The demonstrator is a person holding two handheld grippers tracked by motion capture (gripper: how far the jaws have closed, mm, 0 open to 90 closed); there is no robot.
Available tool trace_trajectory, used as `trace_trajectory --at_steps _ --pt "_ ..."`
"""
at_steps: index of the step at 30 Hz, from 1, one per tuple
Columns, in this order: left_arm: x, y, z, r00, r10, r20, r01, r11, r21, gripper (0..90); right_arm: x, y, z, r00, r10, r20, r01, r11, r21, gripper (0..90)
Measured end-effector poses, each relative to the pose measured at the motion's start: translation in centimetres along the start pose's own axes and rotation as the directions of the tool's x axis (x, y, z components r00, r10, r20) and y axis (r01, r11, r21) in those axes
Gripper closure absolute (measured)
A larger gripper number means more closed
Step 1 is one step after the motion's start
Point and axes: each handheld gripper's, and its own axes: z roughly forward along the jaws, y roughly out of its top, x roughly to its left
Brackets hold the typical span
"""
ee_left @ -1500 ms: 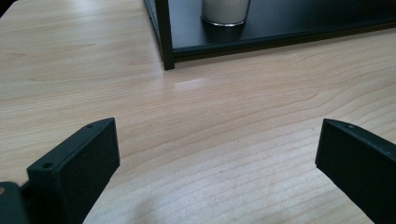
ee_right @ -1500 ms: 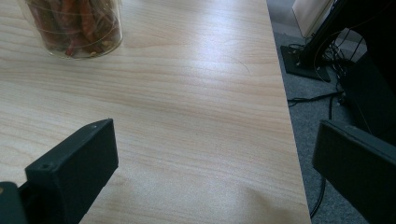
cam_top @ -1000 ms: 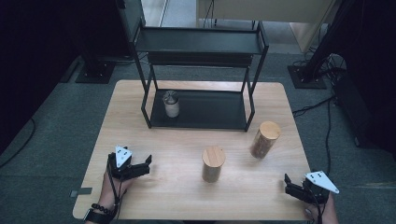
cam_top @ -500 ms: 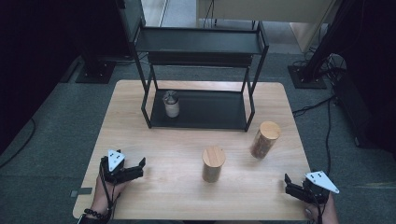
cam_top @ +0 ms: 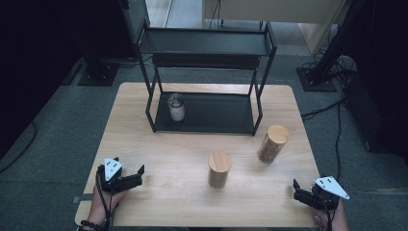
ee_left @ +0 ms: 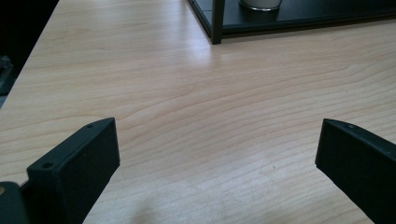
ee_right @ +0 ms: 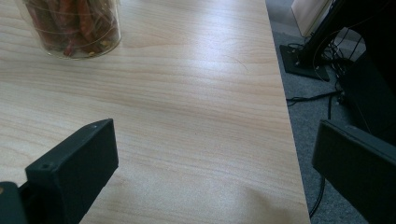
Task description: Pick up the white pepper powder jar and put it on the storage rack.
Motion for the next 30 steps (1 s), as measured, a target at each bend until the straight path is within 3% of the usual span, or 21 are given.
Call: trace_trajectory --at_steps 12,19,26,30 --pt "1.0 -0.7 -1.2 0.9998 -0.006 0.021 0.006 0.9999 0.008 0.0 0.0 0.0 0.0 1.0 0.001 0.001 -0.001 1.0 0.0 0.1" --pt "1.8 -1.1 -2.0 0.999 -0.034 0.028 0.034 0.9994 0.004 0.0 0.0 0.0 0.0 1.0 -0.001 0.005 0.001 1.0 -0.002 0.1" --pt "2.6 -1.6 -2.8 0.9999 -0.009 0.005 0.009 0.9998 0.016 0.0 0.1 0.0 0.0 0.9999 -0.003 0.01 0.003 1.0 0.0 0.1" --pt "3.2 -1.8 -3.2 0.9999 -0.016 -0.005 0.017 0.9997 0.016 0.0 0.2 0.0 0.0 0.9998 -0.007 0.018 0.007 1.0 0.001 0.1"
